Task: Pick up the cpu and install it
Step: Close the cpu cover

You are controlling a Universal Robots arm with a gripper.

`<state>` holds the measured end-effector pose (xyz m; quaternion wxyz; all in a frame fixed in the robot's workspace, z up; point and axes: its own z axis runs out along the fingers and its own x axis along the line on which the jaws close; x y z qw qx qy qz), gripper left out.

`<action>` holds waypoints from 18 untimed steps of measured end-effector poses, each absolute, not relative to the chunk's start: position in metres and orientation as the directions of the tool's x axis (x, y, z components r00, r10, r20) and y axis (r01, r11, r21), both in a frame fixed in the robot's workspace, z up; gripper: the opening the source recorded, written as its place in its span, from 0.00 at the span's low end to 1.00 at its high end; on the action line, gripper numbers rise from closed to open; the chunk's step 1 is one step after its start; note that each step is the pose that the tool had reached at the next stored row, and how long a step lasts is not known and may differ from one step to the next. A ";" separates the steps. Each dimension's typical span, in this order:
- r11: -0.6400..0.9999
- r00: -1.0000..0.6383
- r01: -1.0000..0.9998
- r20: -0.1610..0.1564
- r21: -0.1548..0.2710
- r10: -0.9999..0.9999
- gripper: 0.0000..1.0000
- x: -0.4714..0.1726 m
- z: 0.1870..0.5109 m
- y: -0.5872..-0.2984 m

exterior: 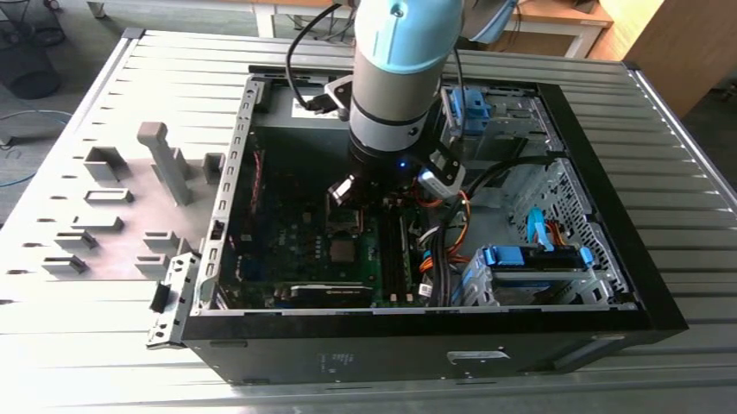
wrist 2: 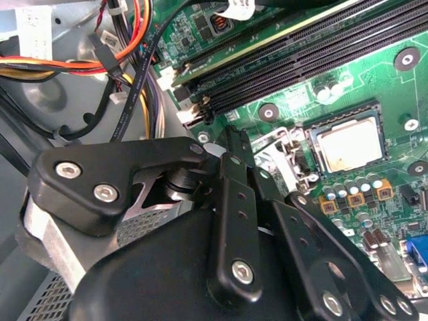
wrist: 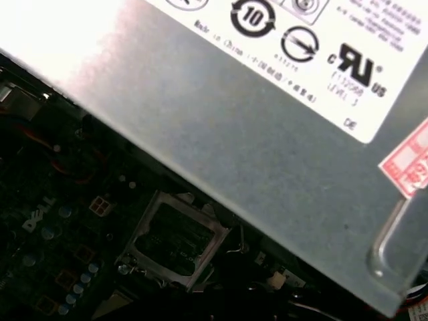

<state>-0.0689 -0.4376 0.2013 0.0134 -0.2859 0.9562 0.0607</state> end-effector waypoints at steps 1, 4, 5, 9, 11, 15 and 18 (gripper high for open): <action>0.829 -0.836 -0.548 -0.060 0.108 -0.545 0.11 -0.070 0.201 -0.438; 0.829 -0.836 -0.548 -0.060 0.108 -0.545 0.11 -0.070 0.200 -0.438; 0.829 -0.836 -0.549 -0.060 0.108 -0.545 0.11 -0.070 0.200 -0.438; 0.829 -0.836 -0.548 -0.060 0.108 -0.545 0.11 -0.070 0.199 -0.438; 0.829 -0.836 -0.548 -0.060 0.109 -0.545 0.11 -0.070 0.199 -0.438; 0.829 -0.836 -0.548 -0.061 0.109 -0.545 0.11 -0.070 0.199 -0.438; 0.829 -0.836 -0.548 -0.063 0.113 -0.545 0.11 -0.070 0.199 -0.438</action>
